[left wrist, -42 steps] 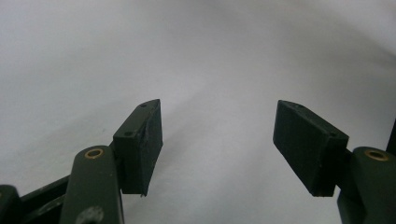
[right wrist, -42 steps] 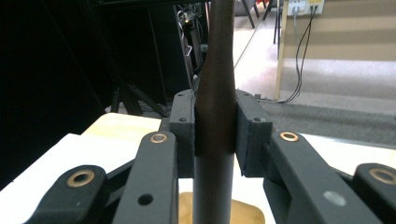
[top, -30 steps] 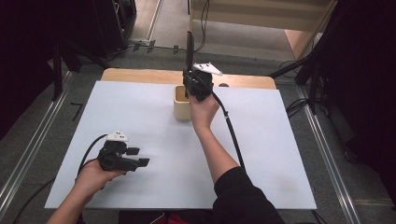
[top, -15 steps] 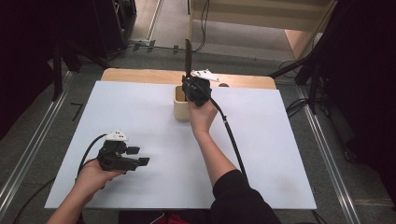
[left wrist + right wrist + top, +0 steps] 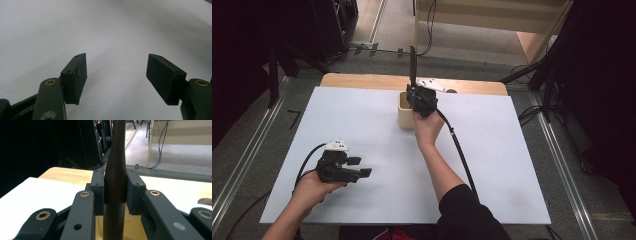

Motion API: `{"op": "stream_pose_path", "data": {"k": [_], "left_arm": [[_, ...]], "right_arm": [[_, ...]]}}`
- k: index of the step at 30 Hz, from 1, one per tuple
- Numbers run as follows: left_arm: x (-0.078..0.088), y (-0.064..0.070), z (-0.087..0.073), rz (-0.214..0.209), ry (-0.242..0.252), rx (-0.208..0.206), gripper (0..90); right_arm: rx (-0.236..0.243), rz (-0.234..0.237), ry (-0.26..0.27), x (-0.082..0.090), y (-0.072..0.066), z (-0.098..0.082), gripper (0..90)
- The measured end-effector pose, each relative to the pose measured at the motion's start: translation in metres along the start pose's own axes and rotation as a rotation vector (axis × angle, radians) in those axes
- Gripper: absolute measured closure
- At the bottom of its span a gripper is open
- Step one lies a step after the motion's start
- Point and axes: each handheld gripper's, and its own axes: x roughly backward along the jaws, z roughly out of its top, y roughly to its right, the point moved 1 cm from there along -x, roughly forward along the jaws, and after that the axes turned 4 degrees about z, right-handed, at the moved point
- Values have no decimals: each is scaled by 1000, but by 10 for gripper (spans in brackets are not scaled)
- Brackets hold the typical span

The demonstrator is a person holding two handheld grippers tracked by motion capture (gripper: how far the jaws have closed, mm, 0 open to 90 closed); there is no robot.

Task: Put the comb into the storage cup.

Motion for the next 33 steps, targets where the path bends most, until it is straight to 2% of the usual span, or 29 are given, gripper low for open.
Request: {"op": "stream_pose_path", "data": {"k": [5,9,16,17,18,19,21,22,23,33], "left_arm": [[0,0,0,-2,-2,-2,343],[0,0,0,0,-1,-3,343],[-1,0,0,0,-6,-6,343],[-1,0,0,0,-6,-6,343],[-1,1,0,0,-5,-6,343],[-1,1,0,0,-5,-6,343],[-1,1,0,1,-7,-6,343],[-1,0,0,2,-9,-5,343],[-1,1,0,0,-9,-5,343],[-1,1,0,0,-9,-6,342]], "right_arm": [[7,-7,-1,0,0,-4,696],[22,-8,19,2,0,-6,696],[32,-7,9,4,-1,-7,689],[33,5,6,4,0,-7,647],[33,5,6,4,0,-7,647],[28,11,7,5,-1,-7,593],[79,32,36,7,1,-5,430],[118,22,51,8,1,-4,398],[133,17,53,9,0,-3,365],[123,35,3,16,6,-1,284]]}}
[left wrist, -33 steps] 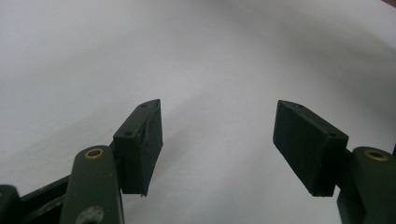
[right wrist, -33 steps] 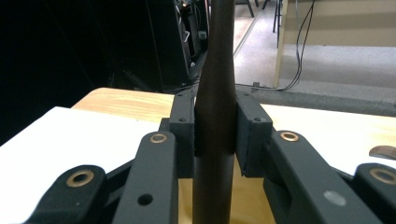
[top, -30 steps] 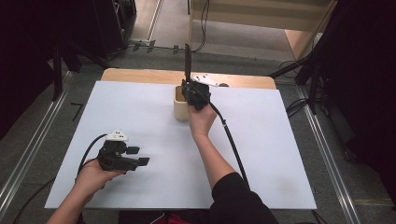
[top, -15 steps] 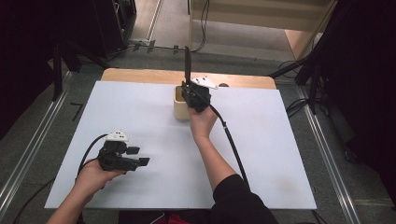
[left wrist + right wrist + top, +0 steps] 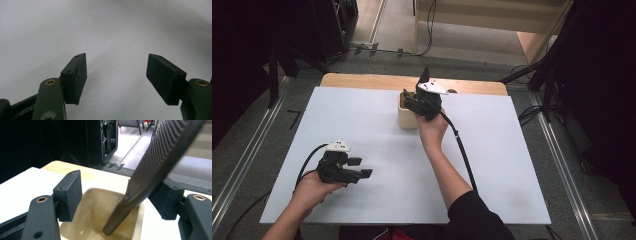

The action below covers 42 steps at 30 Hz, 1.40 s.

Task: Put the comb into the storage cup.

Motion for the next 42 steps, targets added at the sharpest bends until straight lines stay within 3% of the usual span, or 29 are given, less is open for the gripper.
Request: {"op": "stream_pose_path", "data": {"k": [18,33,42], "left_arm": [[-1,0,1,3,0,0,343],[-3,-1,4,-1,-3,-11,343],[-3,-2,8,2,1,-14,342]], "right_arm": [[-28,23,-49,20,11,-19,258],[-15,20,-56,37,18,-34,259],[-4,53,-68,52,14,-43,259]]}}
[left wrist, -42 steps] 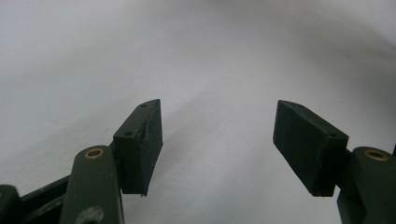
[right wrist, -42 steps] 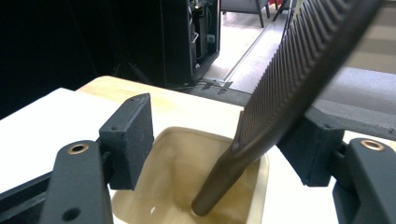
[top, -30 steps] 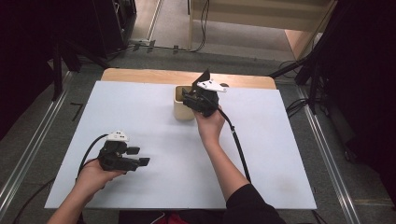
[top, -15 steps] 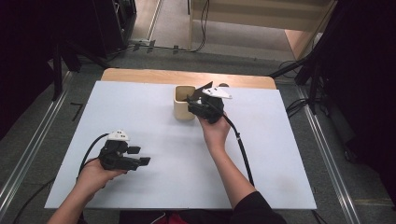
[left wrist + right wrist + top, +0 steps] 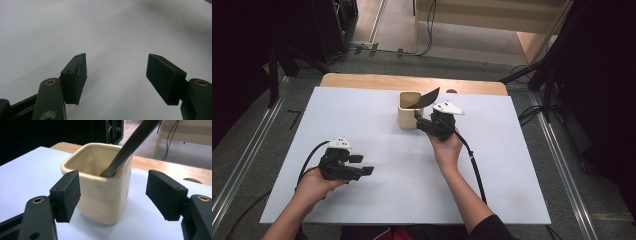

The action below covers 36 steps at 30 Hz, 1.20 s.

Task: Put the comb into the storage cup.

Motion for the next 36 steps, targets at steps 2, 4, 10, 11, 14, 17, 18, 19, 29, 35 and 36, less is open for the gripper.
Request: {"op": "stream_pose_path", "data": {"k": [2,4,10,11,14,17,18,19,29,35,36], "left_arm": [[0,0,1,-2,0,-2,342],[-1,1,1,-2,2,-2,343],[-1,0,2,-2,0,-6,342],[-1,1,2,-2,1,-6,342],[-1,0,2,-1,2,-7,343],[-1,0,2,1,2,-7,342],[-1,0,2,1,2,-5,342],[0,0,2,1,3,-5,342],[-1,0,2,3,2,-6,342],[0,0,2,5,1,-5,342],[0,0,2,5,1,-5,342]], "right_arm": [[-3,3,-6,3,0,-2,259],[4,6,-13,6,0,-5,259],[-3,20,-26,13,3,-7,261],[6,24,-29,14,3,-7,261],[11,40,-43,19,4,-6,263],[6,66,-58,24,6,-5,268],[1,74,-66,25,7,-5,268],[-1,80,-70,26,8,-5,268],[6,105,-96,43,17,-6,265],[40,122,-117,53,19,-9,246],[52,119,-123,54,19,-10,245]]}}
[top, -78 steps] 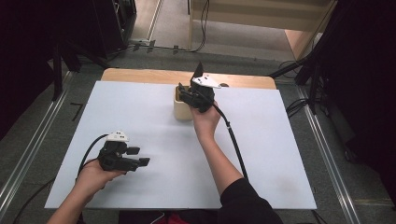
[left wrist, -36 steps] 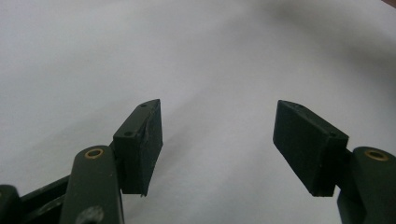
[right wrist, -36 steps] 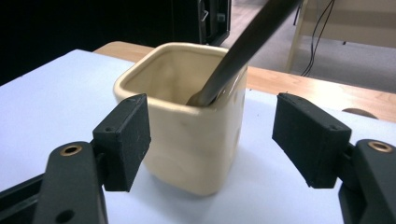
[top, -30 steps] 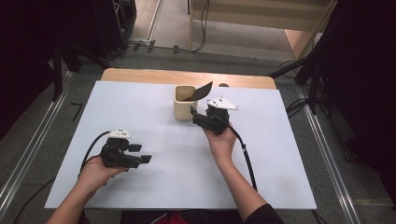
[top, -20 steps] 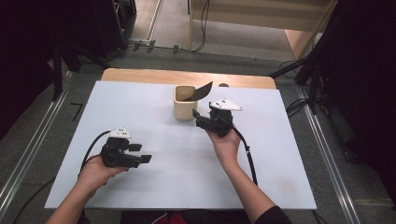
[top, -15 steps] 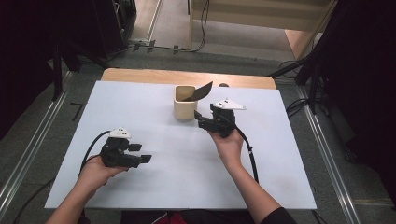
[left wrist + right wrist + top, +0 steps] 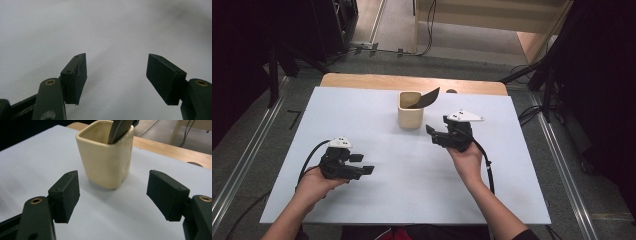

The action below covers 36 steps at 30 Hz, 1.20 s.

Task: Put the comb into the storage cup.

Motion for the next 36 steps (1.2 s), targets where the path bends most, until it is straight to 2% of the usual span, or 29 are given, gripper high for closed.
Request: {"op": "stream_pose_path", "data": {"k": [2,4,7,17,22,28,36], "left_arm": [[0,0,0,0,1,2,342],[0,0,0,-1,1,2,342],[0,0,0,-1,2,4,342],[1,2,0,-2,4,3,342],[3,1,-2,-4,2,-2,342],[5,1,-4,-7,13,10,342],[6,3,-6,-8,9,1,342]], "right_arm": [[20,-11,-20,2,-1,-2,245],[62,-27,-36,3,-3,-4,245],[103,-28,-62,6,-4,-8,245],[167,-17,-83,16,-4,-20,245],[166,8,-95,24,-2,-26,245],[160,19,-110,34,1,-33,246],[159,38,-115,43,6,-40,246]]}}
